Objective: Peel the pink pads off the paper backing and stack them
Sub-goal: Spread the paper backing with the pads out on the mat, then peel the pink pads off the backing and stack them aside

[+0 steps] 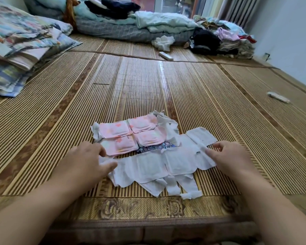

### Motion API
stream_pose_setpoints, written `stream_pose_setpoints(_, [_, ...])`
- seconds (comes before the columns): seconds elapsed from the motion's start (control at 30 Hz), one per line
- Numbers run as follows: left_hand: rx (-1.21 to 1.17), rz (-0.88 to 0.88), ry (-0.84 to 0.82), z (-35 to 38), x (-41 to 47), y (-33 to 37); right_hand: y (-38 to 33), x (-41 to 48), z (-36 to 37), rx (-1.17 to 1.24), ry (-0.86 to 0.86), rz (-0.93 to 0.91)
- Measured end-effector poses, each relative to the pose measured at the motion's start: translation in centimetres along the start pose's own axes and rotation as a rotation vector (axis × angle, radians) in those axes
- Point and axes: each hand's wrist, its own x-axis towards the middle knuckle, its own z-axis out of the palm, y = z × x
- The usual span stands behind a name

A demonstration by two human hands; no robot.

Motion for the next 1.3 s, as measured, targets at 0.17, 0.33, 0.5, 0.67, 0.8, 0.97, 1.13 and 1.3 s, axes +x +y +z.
stream_pose_setpoints(0.17, [0.076,-0.054,-0.049,0.5,0.1,0.5,-0.5,0.5,0.6,-0.073,-0.151,0.114])
stream_pose_setpoints(0.33, [0.040,-0.021,-0.074,0.3,0.0,0.9,-1.2,0.2,0.4,-0.007,-0.193,0.073])
stream_pose_setpoints(0.5, [-0.299,-0.090,-0.150,-0.7,-0.2,0.7,-1.5,-0.5,-0.1,0.214,-0.100,0.067])
stream_pose_setpoints(0.67, [-0.753,-0.242,-0.215,-1.0,-0.4,0.4,-1.2,-0.8,-1.4,0.533,-0.100,0.061])
stream_pose_setpoints(0.8, [-0.823,-0.227,-0.138,-1.3,-0.1,1.4,-2.8,-1.7,-2.2,0.786,-0.149,0.009])
stream_pose_setpoints(0.97, [-0.846,-0.191,-0.147,-1.1,0.1,3.2,-6.1,-3.3,-1.4,0.684,-0.267,-0.150])
stream_pose_setpoints(1.13, [-0.793,-0.142,-0.165,-0.1,0.6,5.0,-8.2,-4.0,-0.1,0.534,-0.458,-0.172])
stream_pose_setpoints(1.3, [-0.790,-0.122,-0.155,0.9,1.1,6.3,-8.2,-3.7,0.6,0.504,-0.410,-0.122])
